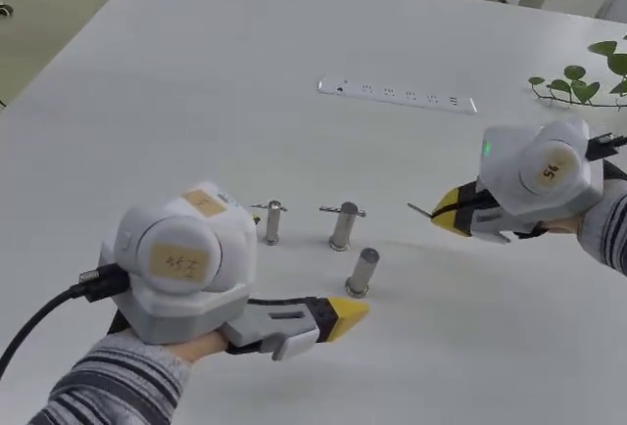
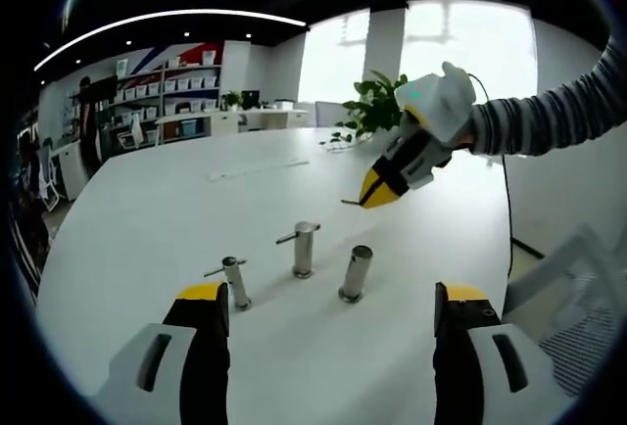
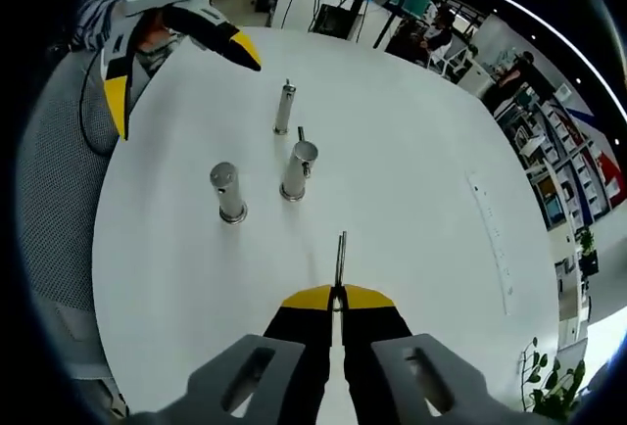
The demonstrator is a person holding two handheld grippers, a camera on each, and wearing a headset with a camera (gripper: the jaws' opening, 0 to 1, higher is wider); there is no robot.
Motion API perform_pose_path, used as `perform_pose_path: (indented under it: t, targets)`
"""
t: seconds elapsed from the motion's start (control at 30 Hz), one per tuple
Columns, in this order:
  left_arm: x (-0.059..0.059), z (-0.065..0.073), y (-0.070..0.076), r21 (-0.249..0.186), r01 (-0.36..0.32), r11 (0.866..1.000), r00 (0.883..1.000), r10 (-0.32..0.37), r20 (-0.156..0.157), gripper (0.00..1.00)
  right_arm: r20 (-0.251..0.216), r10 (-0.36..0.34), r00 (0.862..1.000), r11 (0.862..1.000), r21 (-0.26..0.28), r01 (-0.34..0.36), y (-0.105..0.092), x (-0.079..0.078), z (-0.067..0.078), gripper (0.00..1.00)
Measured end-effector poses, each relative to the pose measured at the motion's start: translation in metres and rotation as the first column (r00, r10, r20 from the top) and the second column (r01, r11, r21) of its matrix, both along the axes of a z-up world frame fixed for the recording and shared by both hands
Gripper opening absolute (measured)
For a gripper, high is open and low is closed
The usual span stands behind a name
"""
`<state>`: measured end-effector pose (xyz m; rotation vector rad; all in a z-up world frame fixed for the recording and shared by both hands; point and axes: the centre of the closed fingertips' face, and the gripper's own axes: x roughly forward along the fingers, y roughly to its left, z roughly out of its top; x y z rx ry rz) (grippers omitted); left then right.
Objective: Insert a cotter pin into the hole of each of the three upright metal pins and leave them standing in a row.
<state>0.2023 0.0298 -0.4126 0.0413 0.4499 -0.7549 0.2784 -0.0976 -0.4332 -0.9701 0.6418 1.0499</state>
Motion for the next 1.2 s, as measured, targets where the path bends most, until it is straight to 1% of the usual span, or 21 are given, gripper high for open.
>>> perform_pose_path:
  t: [0.1, 0.23, 0.3, 0.4, 0.47, 0.5, 0.63, 0.77, 0.83, 1.0, 1.1, 1.2]
  targets:
    - [-0.003, 0.000, -0.005, -0.004, 0.021, 1.000, 1.000, -0.021, -0.003, 0.82, 0.013, 0.037, 0.999, 0.999, -0.004, -0.037, 0.007, -0.014, 0.004, 0.00]
    - [-0.007, 0.001, -0.012, -0.016, 0.051, 0.999, 0.999, -0.051, -0.005, 0.78, 0.026, 0.093, 0.995, 0.995, -0.022, -0.092, 0.015, -0.031, 0.004, 0.00]
    - [-0.009, 0.001, -0.014, -0.021, 0.062, 0.998, 0.998, -0.062, -0.007, 0.76, 0.034, 0.116, 0.993, 0.993, -0.026, -0.115, 0.017, -0.035, 0.004, 0.00]
    - [-0.013, 0.002, -0.018, -0.036, 0.083, 0.996, 0.996, -0.083, -0.011, 0.71, 0.048, 0.160, 0.986, 0.987, -0.033, -0.159, 0.024, -0.046, 0.004, 0.00]
    - [-0.014, 0.003, -0.020, -0.045, 0.089, 0.995, 0.996, -0.090, -0.014, 0.68, 0.050, 0.176, 0.983, 0.984, -0.035, -0.174, 0.028, -0.052, 0.005, 0.00]
    - [-0.015, 0.003, -0.021, -0.052, 0.094, 0.994, 0.995, -0.095, -0.016, 0.67, 0.051, 0.181, 0.982, 0.983, -0.035, -0.179, 0.029, -0.053, 0.005, 0.00]
    - [-0.017, 0.004, -0.024, -0.069, 0.108, 0.992, 0.994, -0.109, -0.019, 0.61, 0.060, 0.230, 0.971, 0.973, -0.046, -0.227, 0.037, -0.064, 0.006, 0.00]
    - [-0.019, 0.006, -0.028, -0.091, 0.121, 0.989, 0.992, -0.123, -0.025, 0.54, 0.082, 0.270, 0.959, 0.962, -0.054, -0.267, 0.045, -0.072, 0.008, 0.00]
    - [-0.020, 0.007, -0.029, -0.110, 0.122, 0.986, 0.991, -0.126, -0.034, 0.50, 0.082, 0.281, 0.956, 0.960, -0.047, -0.278, 0.049, -0.077, 0.010, 0.00]
    - [-0.022, 0.009, -0.032, -0.146, 0.130, 0.981, 0.990, -0.137, -0.040, 0.38, 0.098, 0.317, 0.943, 0.949, -0.037, -0.314, 0.060, -0.088, 0.013, 0.00]
    - [-0.024, 0.009, -0.033, -0.162, 0.133, 0.978, 0.988, -0.143, -0.053, 0.32, 0.106, 0.323, 0.941, 0.946, -0.025, -0.322, 0.065, -0.092, 0.015, 0.00]
    - [-0.025, 0.011, -0.035, -0.193, 0.133, 0.972, 0.987, -0.148, -0.066, 0.25, 0.112, 0.333, 0.936, 0.943, -0.017, -0.333, 0.069, -0.096, 0.018, 0.00]
